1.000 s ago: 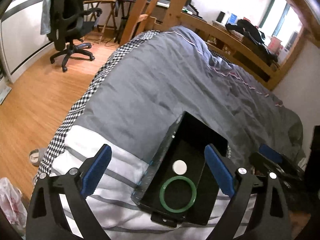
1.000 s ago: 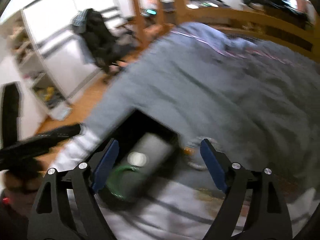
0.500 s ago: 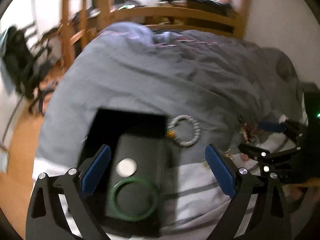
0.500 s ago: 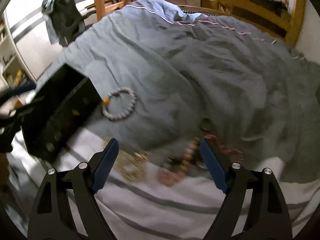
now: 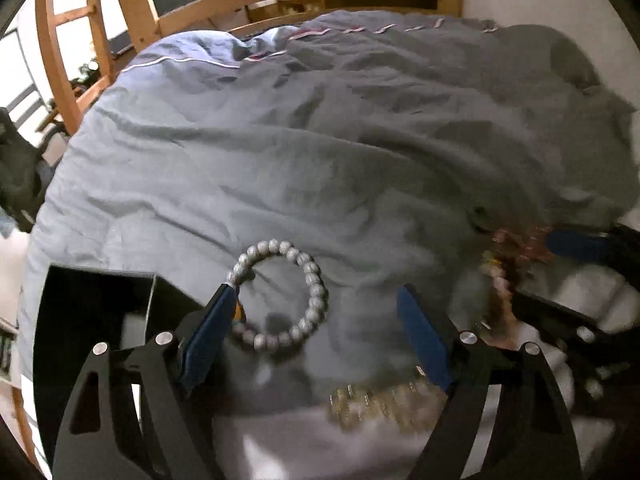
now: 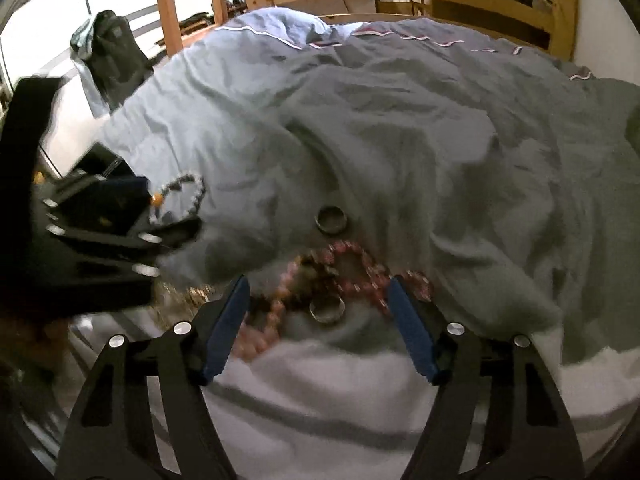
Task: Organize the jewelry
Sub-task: 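Grasp the white bead bracelet with the left tool while the right tool grasps a beaded strand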
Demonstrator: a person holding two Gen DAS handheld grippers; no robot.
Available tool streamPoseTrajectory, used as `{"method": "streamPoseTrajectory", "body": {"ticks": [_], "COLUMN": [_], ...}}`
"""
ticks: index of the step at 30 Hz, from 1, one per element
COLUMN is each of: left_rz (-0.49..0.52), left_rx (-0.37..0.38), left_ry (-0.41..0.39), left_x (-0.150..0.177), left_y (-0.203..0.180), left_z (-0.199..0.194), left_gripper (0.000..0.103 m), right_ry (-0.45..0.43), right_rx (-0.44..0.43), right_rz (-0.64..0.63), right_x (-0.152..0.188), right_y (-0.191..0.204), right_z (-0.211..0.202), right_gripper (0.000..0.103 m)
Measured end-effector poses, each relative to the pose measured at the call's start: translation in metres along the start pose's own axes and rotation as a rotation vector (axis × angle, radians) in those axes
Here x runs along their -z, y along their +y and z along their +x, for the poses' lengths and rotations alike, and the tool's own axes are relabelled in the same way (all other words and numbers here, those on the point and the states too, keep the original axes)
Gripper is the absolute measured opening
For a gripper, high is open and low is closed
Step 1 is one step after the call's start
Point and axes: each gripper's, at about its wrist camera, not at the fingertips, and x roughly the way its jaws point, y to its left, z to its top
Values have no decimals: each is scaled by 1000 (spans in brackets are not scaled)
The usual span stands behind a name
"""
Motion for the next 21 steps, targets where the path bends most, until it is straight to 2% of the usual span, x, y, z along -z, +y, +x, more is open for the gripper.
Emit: {"method": "streamPoseTrajectory", "body": {"ticks": [1,2,4,7,9,14,15,16,21], "left_rz": [26,42,60,81,73,55,58,59,56], "left_rx": [-58,-87,-108,-120,-105,-53,-50,-46,-38], "left_ry": [-3,0,-4,-8,-10,1,1,1,2], "left_x": [-1,-2,-2,-4,-7,-11,-10,-10,-8], "left_y": [-6,-10,-17,-20,-18,-17,-18,-18,-16], "left_z": [6,11,16,22,22,21,21,19,11], "left_gripper": [82,82,82,80,74,56,51,48,46], "right_ry": [3,17,40,41,37,38,31,12,-50], "right_rx": [-5,1,15,31,29,-3,-19,-50,-71], "right_rz": [1,-3,-14,-15,-14,34,51,76,78], "right_x": [-2,-3,-1,-1,-3,-4,-4,-5,-11], "right_y": [0,0,0,-3,-5,-12,-13,-15,-10], "right_z": [4,11,24,33,34,34,32,27,10], "right_gripper": [70,65,60,47,20,16,9,8,8]}}
